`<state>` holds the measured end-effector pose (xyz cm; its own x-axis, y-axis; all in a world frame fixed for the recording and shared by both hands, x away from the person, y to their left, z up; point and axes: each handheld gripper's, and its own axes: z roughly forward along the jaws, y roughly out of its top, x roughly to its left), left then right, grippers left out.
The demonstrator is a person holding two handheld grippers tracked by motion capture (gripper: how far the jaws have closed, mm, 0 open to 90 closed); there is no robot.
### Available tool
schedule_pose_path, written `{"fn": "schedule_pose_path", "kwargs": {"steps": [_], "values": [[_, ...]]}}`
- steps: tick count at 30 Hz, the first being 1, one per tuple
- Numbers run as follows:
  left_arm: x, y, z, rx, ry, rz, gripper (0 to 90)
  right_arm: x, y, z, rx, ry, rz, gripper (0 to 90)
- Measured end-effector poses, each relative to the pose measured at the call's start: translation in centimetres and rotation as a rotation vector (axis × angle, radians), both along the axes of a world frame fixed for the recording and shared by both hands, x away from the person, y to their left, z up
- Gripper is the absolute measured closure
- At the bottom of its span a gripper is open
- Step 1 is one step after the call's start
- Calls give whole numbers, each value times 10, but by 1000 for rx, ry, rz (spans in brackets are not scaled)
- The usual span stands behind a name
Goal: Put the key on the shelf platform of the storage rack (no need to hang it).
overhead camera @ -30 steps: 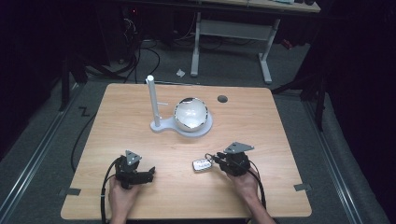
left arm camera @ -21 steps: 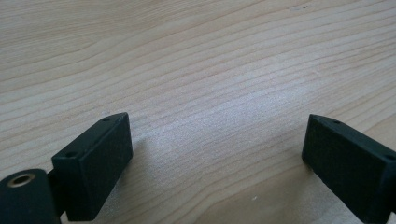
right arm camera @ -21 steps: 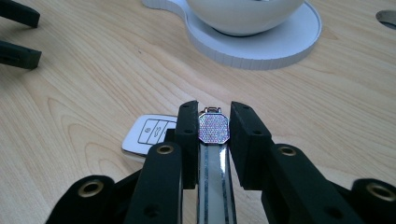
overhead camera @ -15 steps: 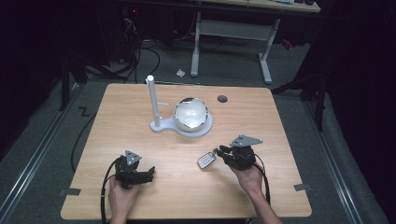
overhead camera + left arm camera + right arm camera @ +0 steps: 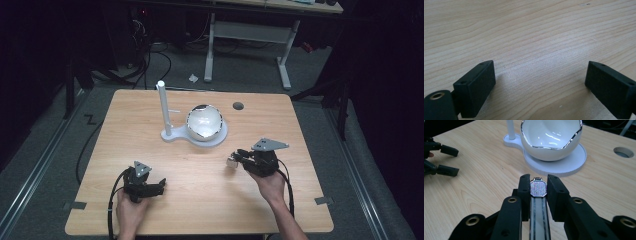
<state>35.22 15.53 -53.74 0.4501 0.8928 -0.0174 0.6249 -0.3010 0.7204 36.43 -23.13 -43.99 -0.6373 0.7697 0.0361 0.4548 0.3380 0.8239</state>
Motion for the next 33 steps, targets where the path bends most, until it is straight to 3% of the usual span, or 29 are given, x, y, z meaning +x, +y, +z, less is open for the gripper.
{"fn": "schedule_pose_path", "kwargs": {"steps": [21,33], "values": [[0,0,0,0,0,0,98,16,-5,28,47,-23,30,744],[0,0,0,-1,-1,-2,101,28,-2,30,60,-7,42,744]]}}
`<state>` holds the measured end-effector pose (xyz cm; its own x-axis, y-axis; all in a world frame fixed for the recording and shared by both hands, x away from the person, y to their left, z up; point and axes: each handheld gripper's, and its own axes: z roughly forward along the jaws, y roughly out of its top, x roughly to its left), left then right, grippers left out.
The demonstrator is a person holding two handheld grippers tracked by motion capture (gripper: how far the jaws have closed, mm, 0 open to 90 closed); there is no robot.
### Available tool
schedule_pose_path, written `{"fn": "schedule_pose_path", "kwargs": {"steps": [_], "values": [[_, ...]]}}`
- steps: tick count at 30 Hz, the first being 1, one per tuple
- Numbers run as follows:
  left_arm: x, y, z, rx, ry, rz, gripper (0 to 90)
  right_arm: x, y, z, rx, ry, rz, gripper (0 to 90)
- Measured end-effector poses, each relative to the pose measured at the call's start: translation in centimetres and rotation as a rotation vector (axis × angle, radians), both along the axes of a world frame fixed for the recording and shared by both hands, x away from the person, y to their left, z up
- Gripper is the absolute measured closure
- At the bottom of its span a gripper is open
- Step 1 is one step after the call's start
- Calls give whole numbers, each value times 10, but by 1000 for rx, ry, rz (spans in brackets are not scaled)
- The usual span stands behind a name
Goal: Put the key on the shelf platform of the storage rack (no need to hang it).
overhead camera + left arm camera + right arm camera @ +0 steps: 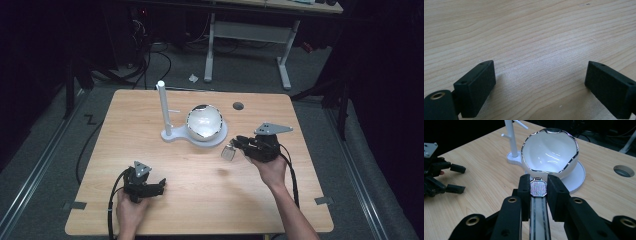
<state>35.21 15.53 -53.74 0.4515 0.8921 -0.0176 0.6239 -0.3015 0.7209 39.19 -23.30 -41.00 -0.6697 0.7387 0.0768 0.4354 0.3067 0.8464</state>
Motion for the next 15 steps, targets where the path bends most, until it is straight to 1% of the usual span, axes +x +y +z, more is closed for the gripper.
{"fn": "schedule_pose_path", "kwargs": {"steps": [4,7,11,15], "values": [[0,0,0,0,0,-1,102,5,3,1,2,-1,5,744],[0,0,0,0,0,-1,102,9,4,1,14,7,8,744],[0,0,0,0,0,-1,102,15,7,2,13,16,11,744],[0,0,0,1,0,-1,102,20,10,6,24,9,13,744]]}}
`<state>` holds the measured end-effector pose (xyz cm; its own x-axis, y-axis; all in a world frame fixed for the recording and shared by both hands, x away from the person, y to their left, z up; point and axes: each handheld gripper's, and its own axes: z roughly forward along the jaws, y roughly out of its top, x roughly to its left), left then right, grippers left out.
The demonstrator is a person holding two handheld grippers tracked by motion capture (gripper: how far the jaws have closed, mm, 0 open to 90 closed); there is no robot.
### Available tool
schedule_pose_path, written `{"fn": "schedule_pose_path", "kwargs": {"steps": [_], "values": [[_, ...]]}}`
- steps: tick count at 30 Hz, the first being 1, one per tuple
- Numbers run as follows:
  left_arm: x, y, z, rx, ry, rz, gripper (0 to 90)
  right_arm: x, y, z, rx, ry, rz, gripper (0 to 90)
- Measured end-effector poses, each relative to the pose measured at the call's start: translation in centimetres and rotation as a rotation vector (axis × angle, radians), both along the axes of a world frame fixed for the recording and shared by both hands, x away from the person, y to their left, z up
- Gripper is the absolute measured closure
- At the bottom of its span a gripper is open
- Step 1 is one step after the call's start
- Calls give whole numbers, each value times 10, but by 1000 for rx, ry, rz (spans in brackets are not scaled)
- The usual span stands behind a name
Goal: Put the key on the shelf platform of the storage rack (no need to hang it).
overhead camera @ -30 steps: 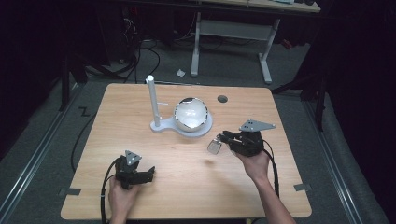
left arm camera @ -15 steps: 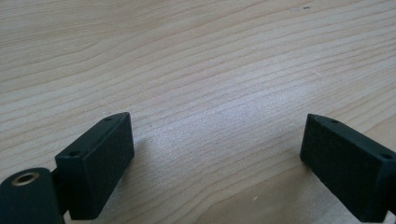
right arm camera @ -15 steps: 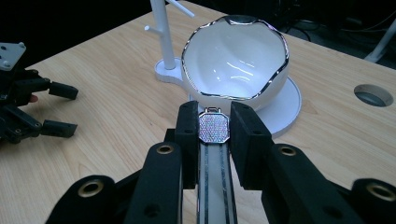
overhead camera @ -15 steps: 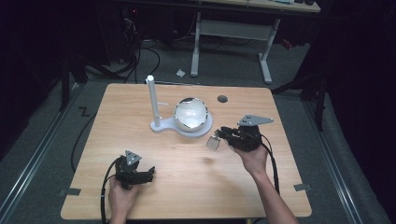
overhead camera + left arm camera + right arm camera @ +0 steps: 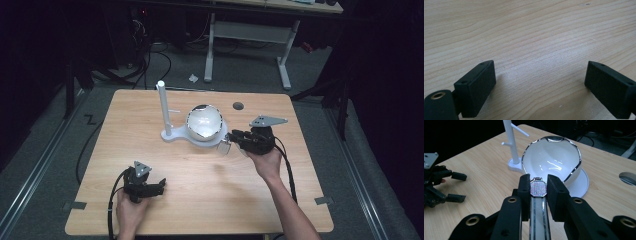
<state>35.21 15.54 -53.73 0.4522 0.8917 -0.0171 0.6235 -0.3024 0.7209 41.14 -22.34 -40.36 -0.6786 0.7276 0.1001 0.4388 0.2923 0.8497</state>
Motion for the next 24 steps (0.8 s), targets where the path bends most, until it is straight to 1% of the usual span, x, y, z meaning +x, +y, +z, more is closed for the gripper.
{"fn": "schedule_pose_path", "kwargs": {"steps": [1,5,9,17,24], "values": [[0,0,0,0,0,0,102,1,0,1,-5,-10,-3,744],[0,0,0,0,0,0,102,4,1,4,-5,-18,-4,744],[0,0,0,0,0,0,102,10,2,7,0,-16,-2,745],[0,0,0,0,0,0,102,17,2,11,18,-14,-3,744],[0,0,0,-1,0,1,103,23,3,16,23,-14,-1,745]]}}
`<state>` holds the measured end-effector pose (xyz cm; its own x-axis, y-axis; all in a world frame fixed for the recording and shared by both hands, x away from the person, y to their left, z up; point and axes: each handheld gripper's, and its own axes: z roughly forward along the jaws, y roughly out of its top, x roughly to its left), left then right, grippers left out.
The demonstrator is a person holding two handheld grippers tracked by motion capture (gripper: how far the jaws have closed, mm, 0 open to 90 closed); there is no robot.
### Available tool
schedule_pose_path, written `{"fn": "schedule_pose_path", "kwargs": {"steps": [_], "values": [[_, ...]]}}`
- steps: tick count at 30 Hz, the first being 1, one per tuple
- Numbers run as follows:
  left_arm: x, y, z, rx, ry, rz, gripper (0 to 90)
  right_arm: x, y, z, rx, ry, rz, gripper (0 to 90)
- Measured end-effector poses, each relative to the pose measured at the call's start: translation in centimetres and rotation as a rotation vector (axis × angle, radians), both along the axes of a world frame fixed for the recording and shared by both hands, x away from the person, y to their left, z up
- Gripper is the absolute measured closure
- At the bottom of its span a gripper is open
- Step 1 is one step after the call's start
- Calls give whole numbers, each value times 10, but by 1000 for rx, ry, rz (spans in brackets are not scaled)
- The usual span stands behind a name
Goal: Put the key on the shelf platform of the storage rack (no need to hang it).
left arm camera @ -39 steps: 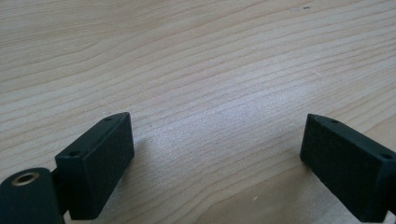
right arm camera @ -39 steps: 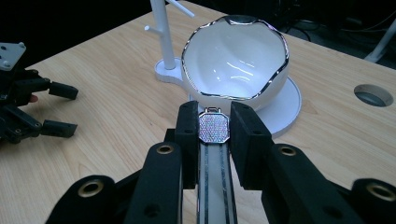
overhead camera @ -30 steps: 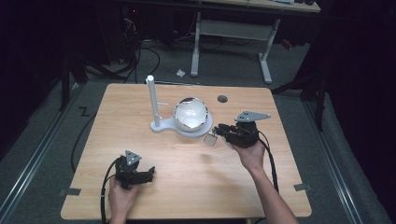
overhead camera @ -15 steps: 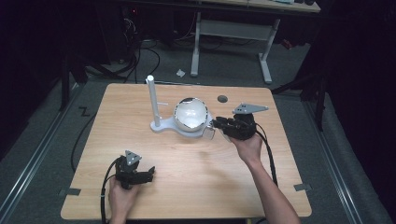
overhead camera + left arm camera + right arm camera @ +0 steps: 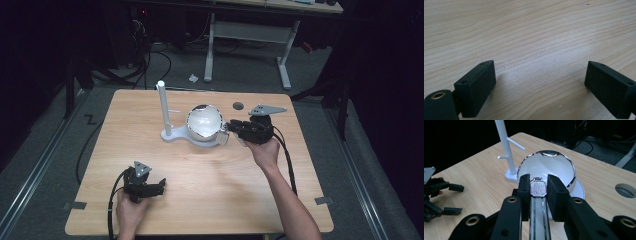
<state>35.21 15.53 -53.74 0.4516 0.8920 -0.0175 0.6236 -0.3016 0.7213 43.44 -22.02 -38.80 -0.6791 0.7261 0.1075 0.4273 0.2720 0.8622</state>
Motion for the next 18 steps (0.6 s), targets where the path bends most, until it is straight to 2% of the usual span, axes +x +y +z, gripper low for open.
{"fn": "schedule_pose_path", "kwargs": {"steps": [10,18], "values": [[0,0,0,0,0,1,105,10,4,6,26,4,3,745],[0,0,0,1,0,0,105,20,11,10,21,9,-1,745]]}}
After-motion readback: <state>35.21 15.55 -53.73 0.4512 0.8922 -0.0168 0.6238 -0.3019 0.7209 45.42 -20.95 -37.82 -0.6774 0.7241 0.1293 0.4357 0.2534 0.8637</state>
